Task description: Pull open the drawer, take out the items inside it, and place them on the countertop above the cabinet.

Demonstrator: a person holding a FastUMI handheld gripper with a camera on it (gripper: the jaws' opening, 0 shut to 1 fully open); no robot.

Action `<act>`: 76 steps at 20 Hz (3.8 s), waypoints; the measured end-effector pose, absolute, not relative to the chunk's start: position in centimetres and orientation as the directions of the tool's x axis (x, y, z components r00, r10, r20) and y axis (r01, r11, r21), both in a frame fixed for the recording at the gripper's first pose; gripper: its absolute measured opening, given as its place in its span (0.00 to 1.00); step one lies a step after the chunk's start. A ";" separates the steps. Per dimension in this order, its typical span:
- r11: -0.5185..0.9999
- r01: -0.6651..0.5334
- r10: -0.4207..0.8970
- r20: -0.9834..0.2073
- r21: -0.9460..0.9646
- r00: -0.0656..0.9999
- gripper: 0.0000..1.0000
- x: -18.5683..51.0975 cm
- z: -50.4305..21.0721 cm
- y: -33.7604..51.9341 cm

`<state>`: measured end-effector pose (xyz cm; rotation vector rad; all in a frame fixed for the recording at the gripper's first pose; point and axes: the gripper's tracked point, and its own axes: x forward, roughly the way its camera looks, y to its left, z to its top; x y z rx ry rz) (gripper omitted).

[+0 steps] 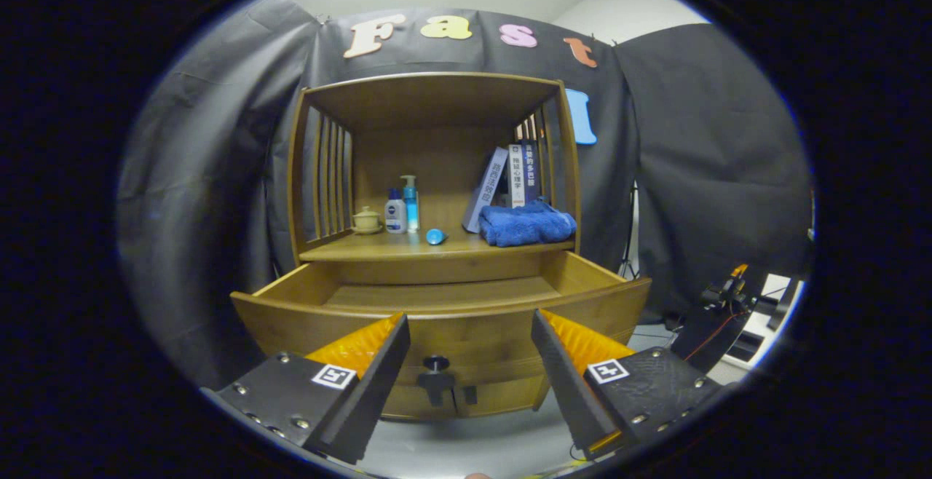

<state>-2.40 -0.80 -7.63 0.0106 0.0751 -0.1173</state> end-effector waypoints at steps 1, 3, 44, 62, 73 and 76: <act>0.993 0.118 -0.119 -0.081 -0.018 0.990 1.00 -2.4 -8.7 -0.9; 0.991 0.112 -0.119 -0.113 -0.071 0.986 1.00 -2.8 -11.3 -0.8; 1.000 0.001 0.000 -0.021 0.014 1.000 0.99 17.8 -16.9 4.3; 1.000 0.005 -0.005 0.010 0.007 1.000 0.99 21.5 -17.0 4.5; 0.999 -0.026 0.028 -0.053 0.034 0.998 0.99 20.1 -15.7 4.6; 0.999 -0.047 0.046 -0.036 -0.020 0.998 0.99 17.2 -13.1 4.3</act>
